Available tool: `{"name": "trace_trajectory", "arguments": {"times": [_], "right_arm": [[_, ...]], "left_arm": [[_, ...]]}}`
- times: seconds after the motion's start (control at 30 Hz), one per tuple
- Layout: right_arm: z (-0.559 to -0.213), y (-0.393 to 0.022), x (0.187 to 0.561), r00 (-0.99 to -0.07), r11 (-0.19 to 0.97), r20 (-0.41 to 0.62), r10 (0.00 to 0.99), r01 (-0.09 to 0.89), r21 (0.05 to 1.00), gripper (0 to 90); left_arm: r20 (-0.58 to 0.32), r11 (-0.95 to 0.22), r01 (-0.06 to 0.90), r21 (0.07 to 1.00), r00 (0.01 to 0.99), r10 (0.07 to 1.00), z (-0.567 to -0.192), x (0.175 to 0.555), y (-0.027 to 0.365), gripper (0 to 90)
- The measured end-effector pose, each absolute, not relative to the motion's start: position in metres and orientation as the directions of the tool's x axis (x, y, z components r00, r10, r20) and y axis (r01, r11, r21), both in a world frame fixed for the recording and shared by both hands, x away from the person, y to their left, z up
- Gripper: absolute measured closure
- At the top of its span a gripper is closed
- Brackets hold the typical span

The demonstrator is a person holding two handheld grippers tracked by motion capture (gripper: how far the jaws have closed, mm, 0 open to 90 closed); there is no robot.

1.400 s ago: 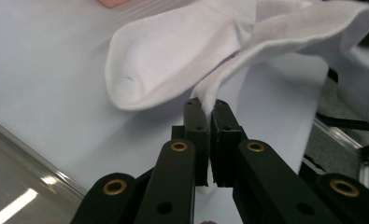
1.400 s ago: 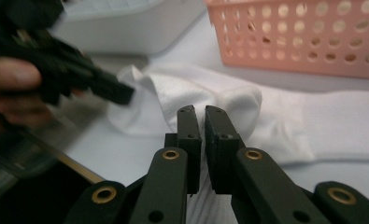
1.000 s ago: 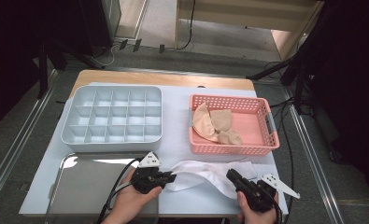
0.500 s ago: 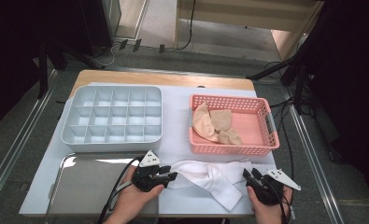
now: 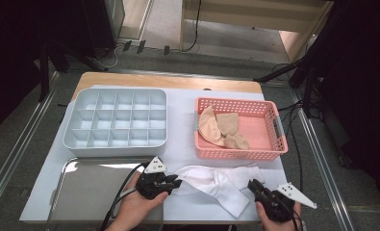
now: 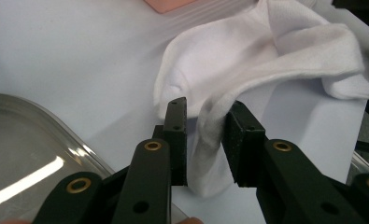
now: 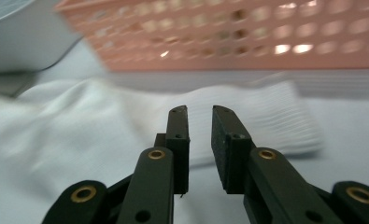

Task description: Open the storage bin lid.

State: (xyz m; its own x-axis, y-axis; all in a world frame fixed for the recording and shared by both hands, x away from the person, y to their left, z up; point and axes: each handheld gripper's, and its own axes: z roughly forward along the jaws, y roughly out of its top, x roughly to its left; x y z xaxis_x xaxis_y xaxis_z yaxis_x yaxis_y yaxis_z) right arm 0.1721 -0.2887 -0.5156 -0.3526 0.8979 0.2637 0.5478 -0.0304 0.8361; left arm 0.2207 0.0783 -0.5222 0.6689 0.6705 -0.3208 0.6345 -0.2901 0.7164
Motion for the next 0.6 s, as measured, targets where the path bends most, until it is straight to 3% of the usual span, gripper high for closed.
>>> {"name": "trace_trajectory", "arguments": {"times": [0.1,0.27,0.6], "right_arm": [[-0.518,-0.279,0.158,-0.440,-0.023,0.313,0.842,0.550,0.835,79.1],[-0.525,-0.269,0.143,-0.556,0.116,0.244,0.794,0.533,0.838,71.4],[-0.537,-0.267,0.134,-0.631,0.252,0.163,0.759,0.515,0.820,61.8]], "left_arm": [[-0.329,-0.284,0.637,0.716,0.668,0.668,-0.522,0.220,0.077,77.2],[-0.343,-0.274,0.643,0.715,0.664,0.664,-0.520,0.220,0.079,77.1],[-0.336,-0.274,0.639,0.719,0.665,0.667,-0.521,0.220,0.073,77.2]]}}
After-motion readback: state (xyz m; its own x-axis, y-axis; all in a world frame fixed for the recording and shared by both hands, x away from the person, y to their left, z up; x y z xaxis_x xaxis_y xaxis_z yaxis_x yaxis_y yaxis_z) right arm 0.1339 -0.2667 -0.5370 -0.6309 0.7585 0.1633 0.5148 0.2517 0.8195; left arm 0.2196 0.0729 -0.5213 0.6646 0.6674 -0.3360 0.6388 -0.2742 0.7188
